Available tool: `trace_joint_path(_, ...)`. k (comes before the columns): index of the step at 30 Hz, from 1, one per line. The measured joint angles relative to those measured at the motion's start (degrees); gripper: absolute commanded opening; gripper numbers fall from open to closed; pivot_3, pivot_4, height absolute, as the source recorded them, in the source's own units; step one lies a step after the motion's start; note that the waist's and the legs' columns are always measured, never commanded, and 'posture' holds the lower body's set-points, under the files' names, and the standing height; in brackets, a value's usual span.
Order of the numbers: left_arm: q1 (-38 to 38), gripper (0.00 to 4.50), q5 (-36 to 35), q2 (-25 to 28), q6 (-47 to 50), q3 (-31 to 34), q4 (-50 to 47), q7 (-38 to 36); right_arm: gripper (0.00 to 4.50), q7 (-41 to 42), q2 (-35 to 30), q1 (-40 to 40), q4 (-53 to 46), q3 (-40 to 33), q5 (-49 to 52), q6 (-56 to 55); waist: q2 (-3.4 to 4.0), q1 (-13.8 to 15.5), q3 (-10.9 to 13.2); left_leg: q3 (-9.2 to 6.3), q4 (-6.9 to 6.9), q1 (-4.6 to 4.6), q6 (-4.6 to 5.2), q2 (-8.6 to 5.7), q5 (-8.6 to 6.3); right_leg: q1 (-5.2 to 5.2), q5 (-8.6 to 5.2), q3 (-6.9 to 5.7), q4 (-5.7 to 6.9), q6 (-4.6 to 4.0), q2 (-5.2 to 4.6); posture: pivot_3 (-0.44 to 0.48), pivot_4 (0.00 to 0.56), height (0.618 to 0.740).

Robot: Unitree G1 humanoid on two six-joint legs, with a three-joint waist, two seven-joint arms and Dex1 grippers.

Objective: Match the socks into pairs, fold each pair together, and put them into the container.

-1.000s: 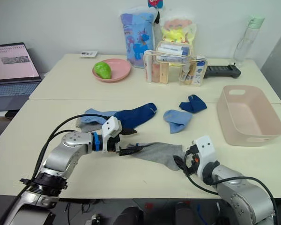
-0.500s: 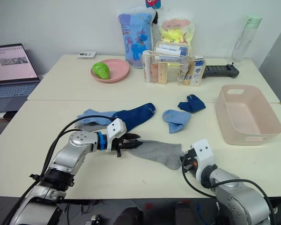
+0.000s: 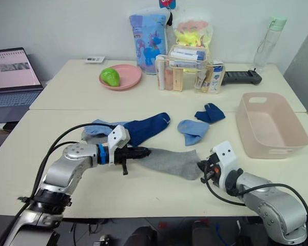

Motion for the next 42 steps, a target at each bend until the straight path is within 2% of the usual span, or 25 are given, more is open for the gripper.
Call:
trace_joint_path(4,6.5,0.04,-6.8,0.2,10.2,5.7,-9.3,4.5,0.0,2.7,-2.8,-2.2,-0.3,-2.9,5.8,4.2,0.0,0.2,0.0,-0.04,-0.01,0.01,0.01,0.01,-0.01,0.03,0.0,-0.03,-0.02,0.0,-0.01,0.0,0.15,0.703)
trace_joint_path(7,13.1,0.04,-10.4,-1.0,14.0,8.1,-16.0,8.0,0.0,3.5,-4.4,-2.6,-0.4,-4.2,9.2,7.0,0.0,0.3,0.0,-0.02,-0.02,-0.01,0.01,0.02,-0.01,0.03,0.0,-0.01,-0.08,0.0,-0.02,0.0,0.15,0.703)
trace_joint_path(11,22.3,0.04,-11.7,-3.1,14.5,8.4,-21.4,12.2,0.0,3.8,-6.7,-1.0,-0.8,-4.7,11.6,8.8,0.02,0.4,0.0,-0.02,-0.02,0.02,0.01,0.02,-0.01,0.06,0.0,-0.01,-0.07,0.0,-0.03,0.0,0.15,0.703)
trace_joint_path(14,27.1,0.04,-10.1,-4.1,12.2,6.6,-22.0,14.5,0.0,3.8,-9.0,2.1,-1.3,-4.2,11.4,8.9,0.02,0.4,0.0,-0.01,-0.02,0.01,0.01,0.01,-0.01,0.08,0.0,-0.01,-0.1,0.0,-0.03,0.0,0.15,0.703)
trace_joint_path(19,26.5,0.04,-5.5,-4.0,5.6,1.5,-22.0,14.7,0.0,3.2,-10.5,4.1,-2.1,-0.9,9.8,7.4,0.03,0.5,0.0,0.03,-0.03,0.03,0.01,-0.01,-0.01,0.11,0.0,0.0,-0.13,0.0,-0.03,0.0,0.15,0.703)
trace_joint_path(27,26.0,0.04,-4.5,-3.4,2.6,0.7,-20.2,14.6,0.0,2.8,-12.5,5.7,-2.1,0.4,7.6,5.0,0.04,0.5,0.0,0.03,-0.04,0.05,0.01,0.0,-0.01,0.11,0.0,-0.01,-0.13,0.0,-0.03,0.0,0.15,0.703)
trace_joint_path(30,26.1,0.0,-4.9,-3.4,2.6,0.6,-20.2,14.6,0.72,2.6,-12.9,6.3,-2.3,1.4,6.3,3.9,0.04,0.5,0.0,0.02,-0.05,0.04,0.02,0.0,-0.02,0.11,0.0,-0.02,-0.15,0.0,-0.03,0.0,0.15,0.703)
trace_joint_path(33,26.0,0.66,-4.5,-2.8,1.7,-0.1,-20.3,14.6,1.76,2.0,-14.1,6.8,-2.5,2.6,3.3,1.7,0.04,0.5,0.0,0.04,-0.05,0.05,0.01,0.0,-0.02,0.12,0.0,0.0,-0.16,0.0,-0.03,0.0,0.15,0.703)
trace_joint_path(40,28.4,2.84,-7.8,-1.7,1.9,1.9,-21.6,13.7,4.29,2.8,-16.0,6.7,-3.0,3.3,0.7,-2.5,0.05,0.3,0.0,0.04,-0.08,0.08,0.02,0.04,-0.02,0.12,0.0,0.0,-0.15,0.0,0.0,0.0,0.15,0.703)
trace_joint_path(41,29.1,3.13,-8.2,-1.3,1.8,2.7,-21.8,13.5,4.5,2.8,-16.1,6.6,-3.2,3.2,0.6,-2.9,0.06,0.3,0.0,0.04,-0.08,0.08,0.02,0.04,-0.02,0.11,0.0,0.0,-0.15,0.0,0.0,0.0,0.15,0.703)
trace_joint_path(42,29.9,3.45,-8.6,-1.2,1.7,4.1,-22.1,13.5,4.5,2.9,-16.1,6.3,-3.2,3.1,0.6,-3.4,0.06,0.3,0.0,0.04,-0.08,0.08,0.02,0.05,-0.02,0.11,0.0,-0.01,-0.15,0.0,0.0,0.0,0.15,0.703)
